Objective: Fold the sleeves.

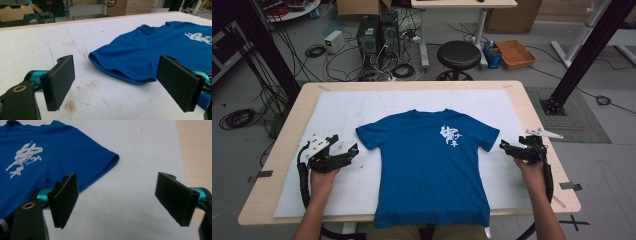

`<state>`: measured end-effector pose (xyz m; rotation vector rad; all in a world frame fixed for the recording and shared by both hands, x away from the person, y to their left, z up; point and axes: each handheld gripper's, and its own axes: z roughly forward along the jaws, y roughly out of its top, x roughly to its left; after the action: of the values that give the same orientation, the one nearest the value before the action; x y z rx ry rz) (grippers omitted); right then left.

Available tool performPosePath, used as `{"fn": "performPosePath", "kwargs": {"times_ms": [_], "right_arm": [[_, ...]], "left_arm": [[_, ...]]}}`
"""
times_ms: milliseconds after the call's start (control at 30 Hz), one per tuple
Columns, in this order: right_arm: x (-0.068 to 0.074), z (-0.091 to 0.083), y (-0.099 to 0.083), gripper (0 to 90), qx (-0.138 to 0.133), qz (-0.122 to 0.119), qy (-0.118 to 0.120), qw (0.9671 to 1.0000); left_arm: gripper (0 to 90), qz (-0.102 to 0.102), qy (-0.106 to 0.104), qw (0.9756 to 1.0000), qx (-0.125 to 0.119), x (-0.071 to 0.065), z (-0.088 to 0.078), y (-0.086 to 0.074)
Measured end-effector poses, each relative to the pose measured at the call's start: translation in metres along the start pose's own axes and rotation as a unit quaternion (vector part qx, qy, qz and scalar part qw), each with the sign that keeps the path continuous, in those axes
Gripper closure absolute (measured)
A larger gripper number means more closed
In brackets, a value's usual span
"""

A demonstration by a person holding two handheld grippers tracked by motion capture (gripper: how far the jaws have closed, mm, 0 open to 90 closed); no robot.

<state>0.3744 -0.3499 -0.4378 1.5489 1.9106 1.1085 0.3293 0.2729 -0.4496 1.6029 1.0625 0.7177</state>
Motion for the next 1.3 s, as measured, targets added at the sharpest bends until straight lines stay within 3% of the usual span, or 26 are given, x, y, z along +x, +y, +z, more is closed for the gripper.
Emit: {"fn": "performPosePath", "kwargs": {"times_ms": [33, 67, 167, 233, 300, 333, 400, 467, 500, 533, 567, 700, 767, 800, 867, 900, 933, 967, 1000, 1067, 1100, 1133, 1167, 1233, 1300], "right_arm": [[0.004, 0.015, 0.012, 24.1, 0.024, 0.007, -0.002, 0.9997], [0.004, 0.015, 0.012, 24.1, 0.024, 0.007, -0.002, 0.9997], [0.012, 0.038, 0.03, 31.1, 0.064, 0.007, -0.024, 0.9976], [0.014, 0.042, 0.034, 34.2, 0.069, 0.005, -0.026, 0.9973], [0.018, 0.053, 0.04, 43.2, 0.098, -0.012, -0.036, 0.9945], [0.018, 0.053, 0.04, 43.2, 0.098, -0.012, -0.036, 0.9945], [0.02, 0.059, 0.039, 53.4, 0.107, -0.023, -0.036, 0.9933], [0.023, 0.061, 0.039, 59.5, 0.11, -0.044, -0.05, 0.9917], [0.023, 0.061, 0.039, 76.0, 0.107, -0.052, -0.04, 0.9921], [0.023, 0.061, 0.039, 76.0, 0.107, -0.052, -0.04, 0.9921], [0.023, 0.061, 0.04, 87.0, 0.107, -0.051, -0.035, 0.9923], [0.027, 0.062, 0.045, 87.9, 0.102, -0.063, -0.049, 0.9916], [0.037, 0.057, 0.06, 88.2, 0.068, -0.082, -0.051, 0.993], [0.037, 0.057, 0.06, 88.2, 0.068, -0.082, -0.051, 0.993], [0.047, 0.055, 0.074, 88.2, 0.051, -0.094, -0.045, 0.9933], [0.061, 0.055, 0.086, 88.2, 0.045, -0.099, -0.029, 0.9936], [0.061, 0.055, 0.086, 88.2, 0.045, -0.099, -0.029, 0.9936], [0.08, 0.057, 0.096, 88.2, 0.045, -0.115, -0.015, 0.9923], [0.08, 0.057, 0.096, 88.2, 0.045, -0.115, -0.015, 0.9923], [0.101, 0.061, 0.101, 88.0, 0.053, -0.136, 0.001, 0.9892], [0.12, 0.067, 0.102, 80.3, 0.065, -0.141, 0.046, 0.9868], [0.12, 0.067, 0.102, 80.3, 0.065, -0.141, 0.046, 0.9868], [0.138, 0.068, 0.102, 66.7, 0.051, -0.158, 0.068, 0.9838], [0.143, 0.068, 0.102, 65.8, 0.044, -0.167, 0.068, 0.9826], [0.146, 0.067, 0.102, 65.0, 0.046, -0.178, 0.049, 0.9817]], "left_arm": [[15.2, 0.0, 0.001, 1.0, 0.001, 0.0, 0.0, 0.0], [15.2, -0.001, 0.001, 1.0, 0.001, 0.0, 0.0, 0.0], [15.2, -0.008, 0.001, 1.0, 0.0, 0.001, 0.0, 0.0], [15.2, -0.011, 0.0, 0.9999, 0.0, 0.002, 0.0, 0.0], [15.2, -0.015, -0.001, 0.9999, 0.001, 0.003, 0.0, 0.0], [15.2, -0.016, -0.002, 0.9999, 0.001, 0.003, 0.0, 0.0], [15.2, -0.012, -0.002, 0.9999, 0.002, 0.002, 0.001, 0.0], [15.2, -0.007, -0.002, 1.0, 0.004, 0.002, 0.001, 0.0], [15.2, -0.006, -0.003, 1.0, 0.004, 0.001, 0.001, 0.0], [15.2, -0.005, -0.003, 1.0, 0.005, 0.001, 0.001, 0.0], [15.3, -0.005, -0.003, 1.0, 0.006, 0.001, 0.001, 0.0], [15.3, -0.008, -0.002, 1.0, 0.005, 0.001, 0.001, 0.0], [15.7, -0.012, -0.002, 0.9999, 0.006, 0.002, 0.001, 0.0], [15.7, -0.012, -0.002, 0.9999, 0.006, 0.002, 0.001, 0.0], [15.7, -0.011, -0.002, 0.9999, 0.008, 0.002, 0.002, 0.001], [15.7, -0.011, -0.002, 0.9999, 0.008, 0.002, 0.002, 0.001], [15.7, -0.011, -0.002, 0.9999, 0.008, 0.002, 0.002, 0.001], [15.7, -0.01, -0.003, 0.9999, 0.008, 0.002, 0.002, 0.001], [15.7, -0.01, -0.002, 0.9999, 0.008, 0.002, 0.002, 0.001], [15.8, -0.007, -0.002, 0.9999, 0.009, 0.002, 0.002, 0.001], [15.7, -0.006, -0.003, 0.9999, 0.009, 0.002, 0.002, 0.001], [15.7, -0.006, -0.002, 0.9999, 0.01, 0.001, 0.002, 0.001], [15.7, -0.005, -0.002, 0.9999, 0.01, 0.001, 0.002, 0.001], [15.7, -0.001, -0.003, 0.9999, 0.01, 0.0, 0.002, 0.001], [15.7, 0.002, -0.003, 1.0, 0.009, 0.0, 0.002, 0.001]]}}
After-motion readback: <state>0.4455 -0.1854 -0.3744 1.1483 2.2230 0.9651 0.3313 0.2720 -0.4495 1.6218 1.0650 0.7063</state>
